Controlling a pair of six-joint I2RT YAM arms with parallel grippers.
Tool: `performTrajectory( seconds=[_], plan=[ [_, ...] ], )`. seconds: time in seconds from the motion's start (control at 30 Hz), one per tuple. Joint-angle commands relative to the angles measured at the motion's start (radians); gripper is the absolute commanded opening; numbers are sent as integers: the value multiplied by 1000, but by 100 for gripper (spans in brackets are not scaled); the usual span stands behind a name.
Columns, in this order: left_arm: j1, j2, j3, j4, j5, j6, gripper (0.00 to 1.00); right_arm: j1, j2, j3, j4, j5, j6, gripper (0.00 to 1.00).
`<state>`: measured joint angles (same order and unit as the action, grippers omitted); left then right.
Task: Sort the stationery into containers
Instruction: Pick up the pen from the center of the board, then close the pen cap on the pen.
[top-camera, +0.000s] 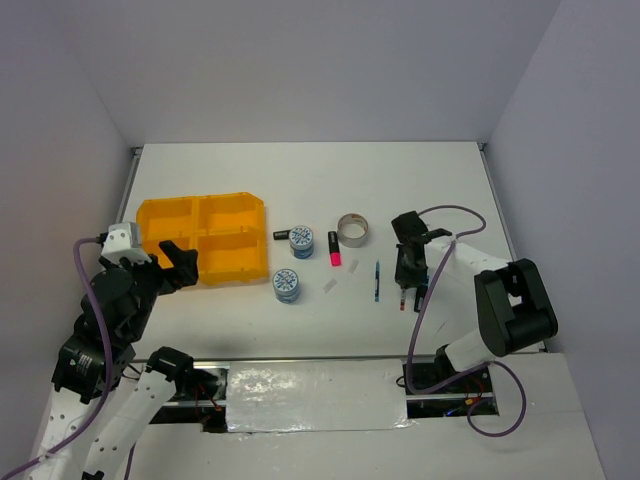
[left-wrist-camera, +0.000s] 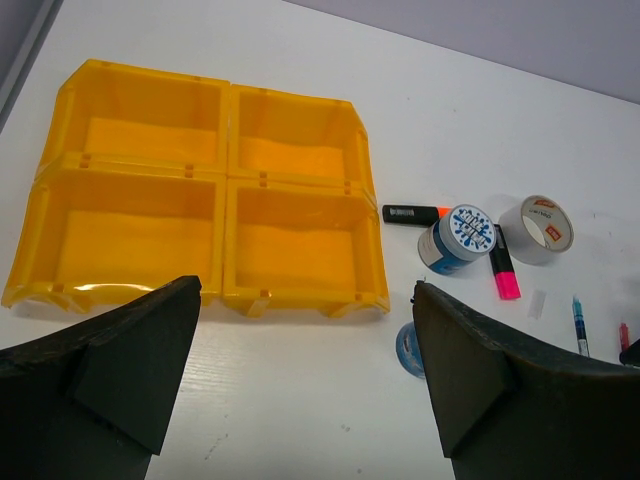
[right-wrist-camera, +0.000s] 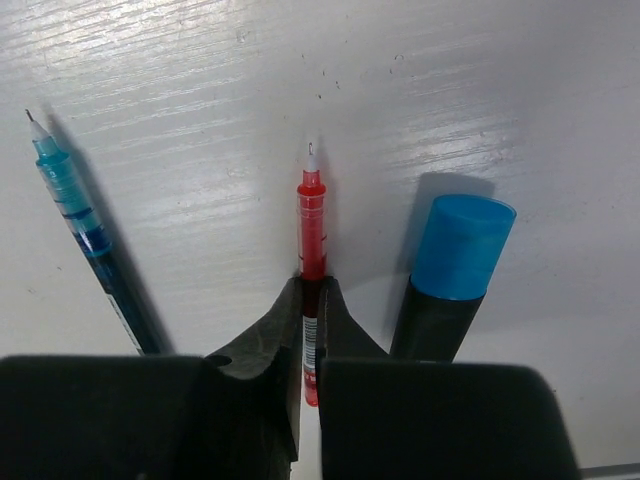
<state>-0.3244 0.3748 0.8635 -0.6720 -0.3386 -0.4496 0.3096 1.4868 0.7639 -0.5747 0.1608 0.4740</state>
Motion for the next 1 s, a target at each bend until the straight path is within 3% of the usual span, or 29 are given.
performTrajectory(
  seconds=[0.0, 0.17, 0.3, 0.43, 0.57, 0.6, 0.7, 0.73, 0.77, 0.83, 0.97],
  plan=[
    [-5, -1, 3, 48, 4, 2, 99, 19, 58, -23, 9, -64, 12, 2],
    [-5, 29, 9, 61, 45, 18, 99, 32, -26, -29, 16, -76, 8, 0],
    [-5, 64, 25, 98, 194, 43, 99, 45, -196, -20, 0, -60, 12, 0],
    [-7, 240, 77, 115, 346, 5, 99, 57, -414, 5, -40, -58, 9, 0],
    [-57, 406, 109, 147, 389, -40, 99, 68, -542, 44, -99, -53, 3, 0],
    [-79, 438, 115, 167, 363, -53, 99, 68, -587, 66, -129, -49, 2, 0],
    [-282, 534, 167, 186, 147, -95, 99, 71, -672, 118, -192, -29, -9, 0],
    [-408, 576, 195, 184, 94, -92, 99, 71, -689, 135, -209, -30, -14, 0],
    [-465, 673, 219, 183, 17, -87, 99, 71, -706, 147, -223, -32, -15, 0],
    [-566, 778, 296, 187, -5, -61, 99, 72, -753, 181, -260, -30, -11, 0],
    [-610, 1001, 333, 299, 50, -21, 99, 72, -829, 222, -289, -37, -6, 0]
  ],
)
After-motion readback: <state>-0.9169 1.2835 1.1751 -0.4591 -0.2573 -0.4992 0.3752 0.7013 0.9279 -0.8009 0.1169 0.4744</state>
